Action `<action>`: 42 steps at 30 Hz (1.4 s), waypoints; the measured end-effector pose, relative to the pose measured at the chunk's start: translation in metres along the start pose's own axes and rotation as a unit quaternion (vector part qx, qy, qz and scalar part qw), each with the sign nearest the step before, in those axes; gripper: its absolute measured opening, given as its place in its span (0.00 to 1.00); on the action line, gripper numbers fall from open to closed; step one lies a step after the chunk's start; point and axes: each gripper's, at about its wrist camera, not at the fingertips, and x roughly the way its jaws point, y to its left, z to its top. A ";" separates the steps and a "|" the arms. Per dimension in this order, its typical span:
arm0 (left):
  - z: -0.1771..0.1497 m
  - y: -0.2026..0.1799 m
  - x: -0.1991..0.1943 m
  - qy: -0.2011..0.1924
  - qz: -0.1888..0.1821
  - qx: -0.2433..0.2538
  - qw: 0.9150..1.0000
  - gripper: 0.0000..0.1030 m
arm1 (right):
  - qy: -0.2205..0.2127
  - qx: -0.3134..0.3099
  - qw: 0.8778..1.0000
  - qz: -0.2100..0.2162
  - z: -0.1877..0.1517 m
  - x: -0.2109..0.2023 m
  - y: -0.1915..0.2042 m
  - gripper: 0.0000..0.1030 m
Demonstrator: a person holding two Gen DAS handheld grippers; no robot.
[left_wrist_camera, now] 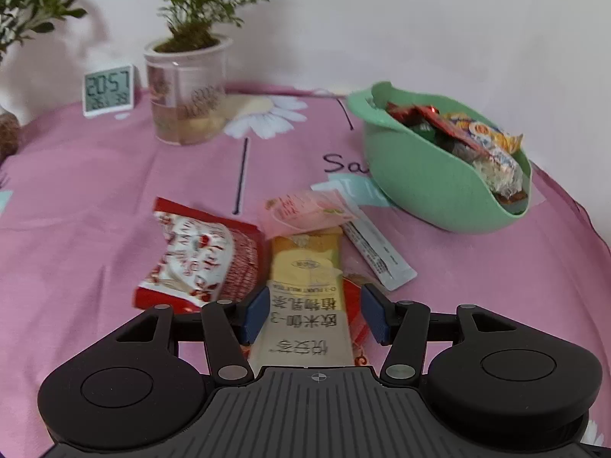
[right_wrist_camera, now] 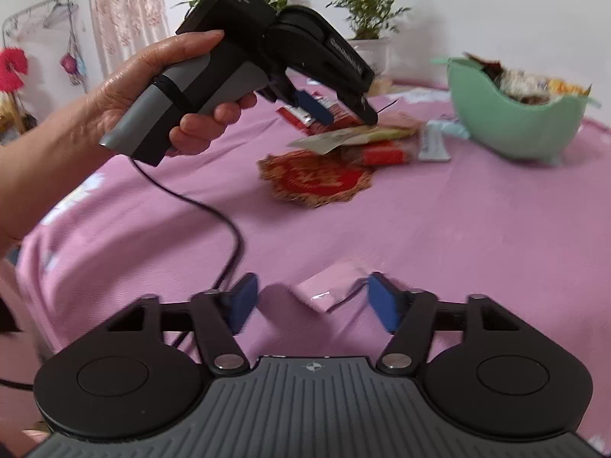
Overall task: Organize snacks
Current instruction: 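Grasp the cream milk-tea packet with the left tool while the right tool grasps the small pink packet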
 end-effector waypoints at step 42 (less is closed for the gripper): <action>-0.100 -0.023 -0.059 -0.059 0.072 0.066 0.993 1.00 | -0.035 0.037 0.989 -0.135 -0.009 -0.006 -0.057 0.39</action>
